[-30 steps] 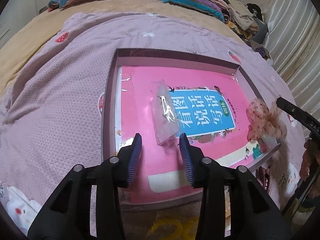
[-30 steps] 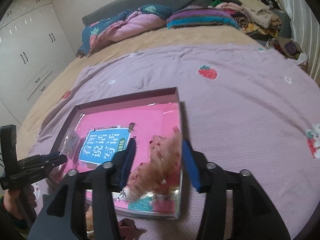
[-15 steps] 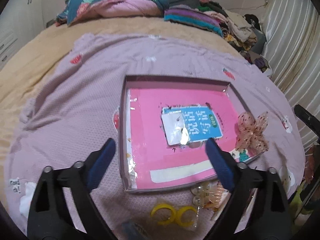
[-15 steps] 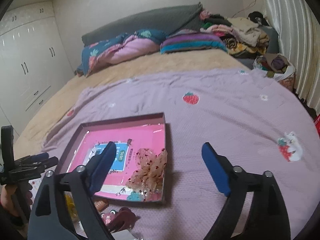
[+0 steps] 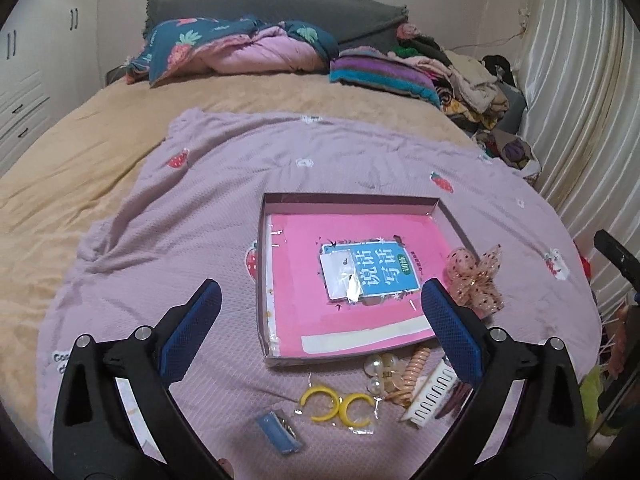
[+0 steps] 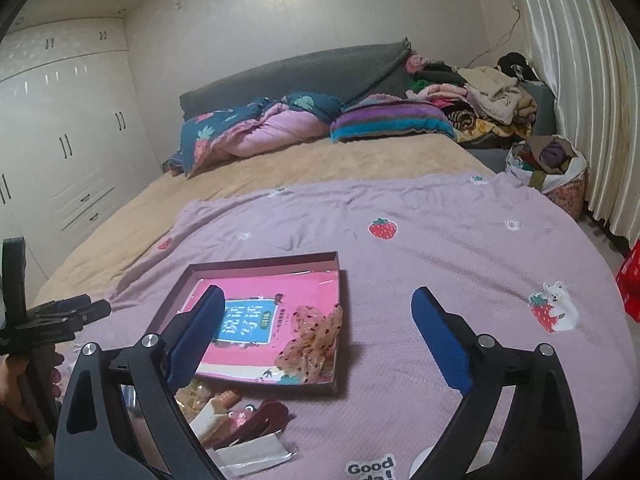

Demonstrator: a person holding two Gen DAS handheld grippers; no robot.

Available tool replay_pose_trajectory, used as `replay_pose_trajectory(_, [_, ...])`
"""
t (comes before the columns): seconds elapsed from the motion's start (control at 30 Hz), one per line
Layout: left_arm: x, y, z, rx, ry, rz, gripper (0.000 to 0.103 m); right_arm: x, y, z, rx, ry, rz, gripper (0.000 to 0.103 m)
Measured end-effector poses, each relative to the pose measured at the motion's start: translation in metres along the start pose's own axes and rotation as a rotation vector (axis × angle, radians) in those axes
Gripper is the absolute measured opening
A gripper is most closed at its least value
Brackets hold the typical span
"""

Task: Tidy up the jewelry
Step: 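Withdraw both tools from the tray back toward the remaining jewelry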

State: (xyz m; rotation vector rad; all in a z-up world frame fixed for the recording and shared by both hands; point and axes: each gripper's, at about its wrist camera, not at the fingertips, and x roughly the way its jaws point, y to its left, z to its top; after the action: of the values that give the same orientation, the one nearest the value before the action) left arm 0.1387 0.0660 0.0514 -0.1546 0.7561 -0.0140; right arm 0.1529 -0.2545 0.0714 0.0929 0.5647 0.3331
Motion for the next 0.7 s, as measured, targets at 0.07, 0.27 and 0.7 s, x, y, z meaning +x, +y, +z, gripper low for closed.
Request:
replay_pose_trajectory(0.07, [-0.007, 0.000, -0.001, -0.001, -0.007, 0.002, 0.094, -0.006, 0.003, -0.001, -0.006, -0.006, 0.007, 0.094])
replay_pose_trajectory(0.27, [-0.026, 0.000, -0.007, -0.005, -0.035, -0.006, 0.094, -0.019, 0.009, -0.008, -0.021, -0.010, 0.017, 0.094])
replay_pose_trajectory(0.7, [-0.048, -0.001, -0.026, -0.005, -0.054, -0.011, 0.094, -0.041, 0.033, -0.033, -0.089, 0.001, 0.046, 0.097])
